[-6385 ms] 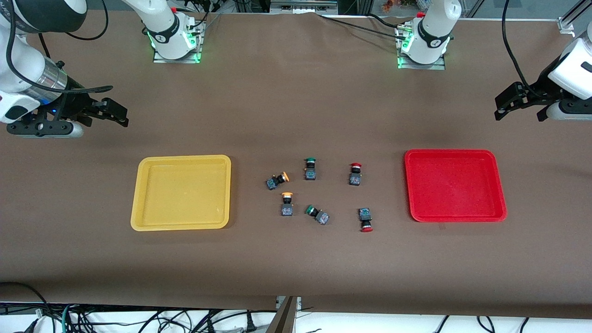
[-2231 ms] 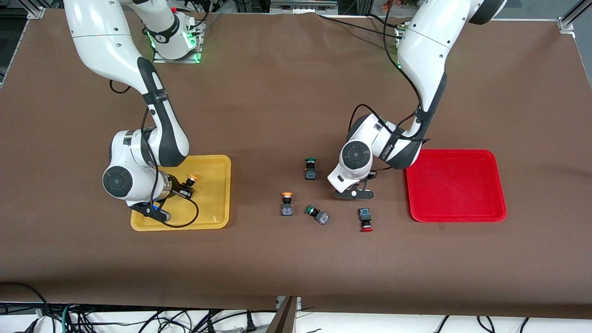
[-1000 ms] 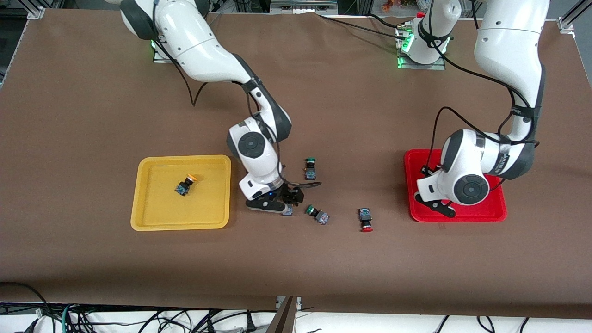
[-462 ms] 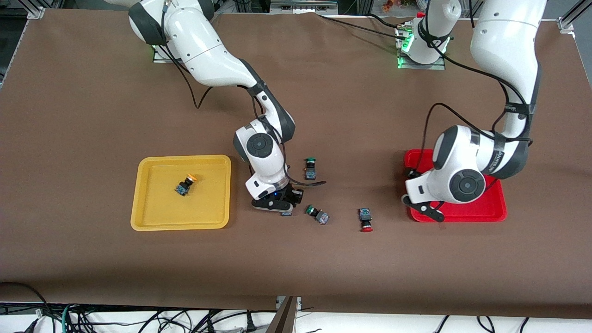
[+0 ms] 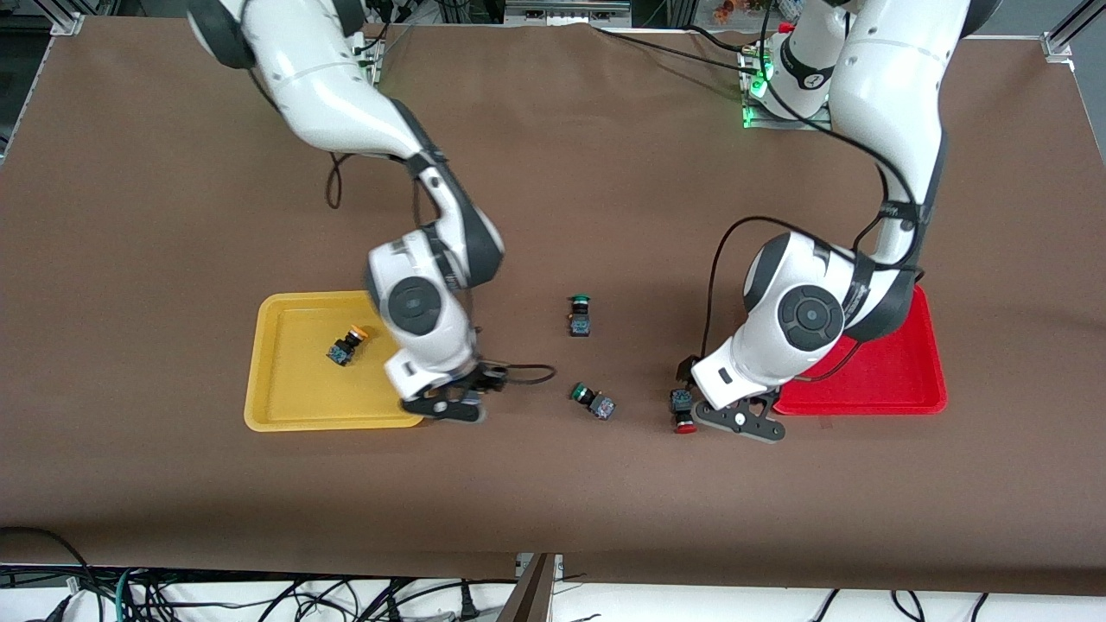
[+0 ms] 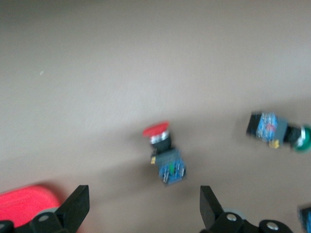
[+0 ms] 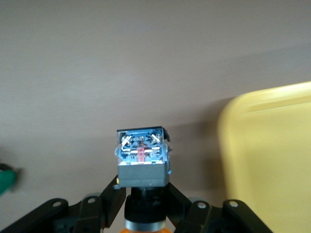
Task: Place red and yellow buttons in trays
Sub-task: 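Place the orange button in the yellow tray while the left gripper grasps another red button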
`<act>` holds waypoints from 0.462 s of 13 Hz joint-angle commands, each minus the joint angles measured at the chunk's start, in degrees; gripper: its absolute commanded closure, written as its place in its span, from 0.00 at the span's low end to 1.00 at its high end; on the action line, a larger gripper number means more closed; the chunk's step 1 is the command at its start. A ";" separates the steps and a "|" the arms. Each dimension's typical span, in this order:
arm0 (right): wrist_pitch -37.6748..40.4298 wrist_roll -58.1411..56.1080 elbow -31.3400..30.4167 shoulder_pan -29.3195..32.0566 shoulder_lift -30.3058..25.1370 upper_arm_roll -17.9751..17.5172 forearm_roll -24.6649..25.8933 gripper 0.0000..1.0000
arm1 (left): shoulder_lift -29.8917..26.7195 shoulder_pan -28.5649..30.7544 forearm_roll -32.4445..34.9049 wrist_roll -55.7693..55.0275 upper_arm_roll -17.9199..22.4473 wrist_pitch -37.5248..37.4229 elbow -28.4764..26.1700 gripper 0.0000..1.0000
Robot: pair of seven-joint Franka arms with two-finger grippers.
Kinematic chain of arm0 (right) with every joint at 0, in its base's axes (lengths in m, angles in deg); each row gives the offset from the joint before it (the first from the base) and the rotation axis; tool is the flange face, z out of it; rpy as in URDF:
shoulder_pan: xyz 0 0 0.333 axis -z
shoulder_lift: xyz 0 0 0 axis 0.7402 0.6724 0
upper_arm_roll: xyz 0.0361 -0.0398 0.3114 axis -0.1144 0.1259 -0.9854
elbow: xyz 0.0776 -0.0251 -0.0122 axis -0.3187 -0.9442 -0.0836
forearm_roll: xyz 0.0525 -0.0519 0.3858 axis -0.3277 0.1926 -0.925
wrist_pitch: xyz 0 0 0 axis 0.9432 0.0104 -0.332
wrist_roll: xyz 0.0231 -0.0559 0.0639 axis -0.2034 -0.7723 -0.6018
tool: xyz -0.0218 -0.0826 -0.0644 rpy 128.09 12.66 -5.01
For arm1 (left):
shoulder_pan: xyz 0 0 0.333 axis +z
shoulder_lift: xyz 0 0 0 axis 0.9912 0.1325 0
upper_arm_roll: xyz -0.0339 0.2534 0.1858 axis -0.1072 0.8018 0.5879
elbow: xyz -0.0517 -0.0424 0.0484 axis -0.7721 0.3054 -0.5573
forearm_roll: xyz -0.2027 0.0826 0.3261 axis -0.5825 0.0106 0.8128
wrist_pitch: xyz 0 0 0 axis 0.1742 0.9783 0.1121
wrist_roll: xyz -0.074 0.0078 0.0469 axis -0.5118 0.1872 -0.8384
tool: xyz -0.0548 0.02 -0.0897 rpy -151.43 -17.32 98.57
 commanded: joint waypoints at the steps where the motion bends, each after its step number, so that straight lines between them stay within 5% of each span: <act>1: 4.46 -5.88 -10.42 3.07 -8.34 0.08 -0.71 1.00 | 5.36 0.08 -4.48 0.02 0.09 8.94 2.67 0.00; 4: 0.35 -4.93 -24.57 3.43 -15.20 1.05 -0.88 0.95 | 6.69 -0.63 -4.40 0.10 0.09 12.75 -0.75 0.00; 6: -6.83 -3.88 -34.23 3.43 -18.29 0.96 -1.06 0.76 | 6.69 -0.71 -4.40 0.19 0.09 12.75 -2.16 0.00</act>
